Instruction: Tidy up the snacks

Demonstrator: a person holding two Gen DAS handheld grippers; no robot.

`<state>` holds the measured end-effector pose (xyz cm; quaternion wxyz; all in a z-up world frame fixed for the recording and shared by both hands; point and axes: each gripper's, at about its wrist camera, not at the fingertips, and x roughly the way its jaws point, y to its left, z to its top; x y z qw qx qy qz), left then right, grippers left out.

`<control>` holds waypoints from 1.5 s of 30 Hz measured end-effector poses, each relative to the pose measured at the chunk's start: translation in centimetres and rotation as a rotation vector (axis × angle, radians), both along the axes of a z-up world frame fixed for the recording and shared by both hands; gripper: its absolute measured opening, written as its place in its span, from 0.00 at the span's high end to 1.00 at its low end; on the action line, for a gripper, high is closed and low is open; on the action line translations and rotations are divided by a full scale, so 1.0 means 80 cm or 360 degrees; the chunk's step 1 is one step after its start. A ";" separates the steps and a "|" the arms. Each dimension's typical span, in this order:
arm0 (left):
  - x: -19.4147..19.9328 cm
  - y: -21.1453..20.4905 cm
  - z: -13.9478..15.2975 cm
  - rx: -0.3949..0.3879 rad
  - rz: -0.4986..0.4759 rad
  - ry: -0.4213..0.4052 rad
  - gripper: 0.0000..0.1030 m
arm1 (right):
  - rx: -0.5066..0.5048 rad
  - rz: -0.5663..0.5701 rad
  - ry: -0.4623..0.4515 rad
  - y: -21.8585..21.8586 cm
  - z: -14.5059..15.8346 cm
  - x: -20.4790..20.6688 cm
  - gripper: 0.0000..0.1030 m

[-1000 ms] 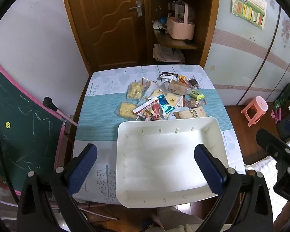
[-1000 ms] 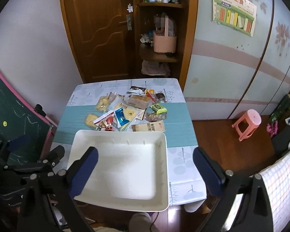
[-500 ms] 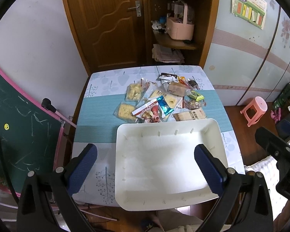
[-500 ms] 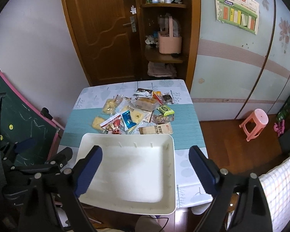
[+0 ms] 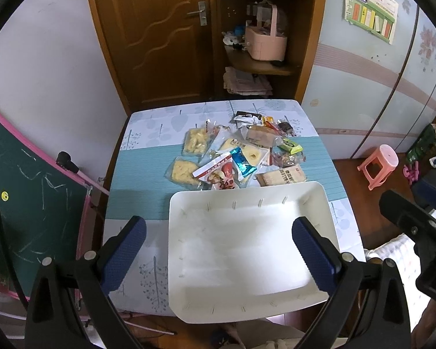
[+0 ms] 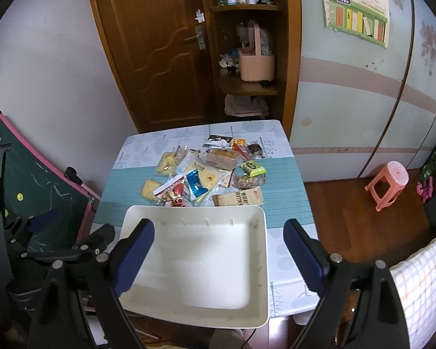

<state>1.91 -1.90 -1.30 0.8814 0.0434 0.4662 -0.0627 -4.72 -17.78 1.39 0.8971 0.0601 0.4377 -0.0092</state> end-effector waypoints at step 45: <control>0.214 0.110 -0.084 0.0163 0.0300 0.0171 0.03 | 0.0117 0.0261 0.0347 -0.017 -0.116 0.198 0.12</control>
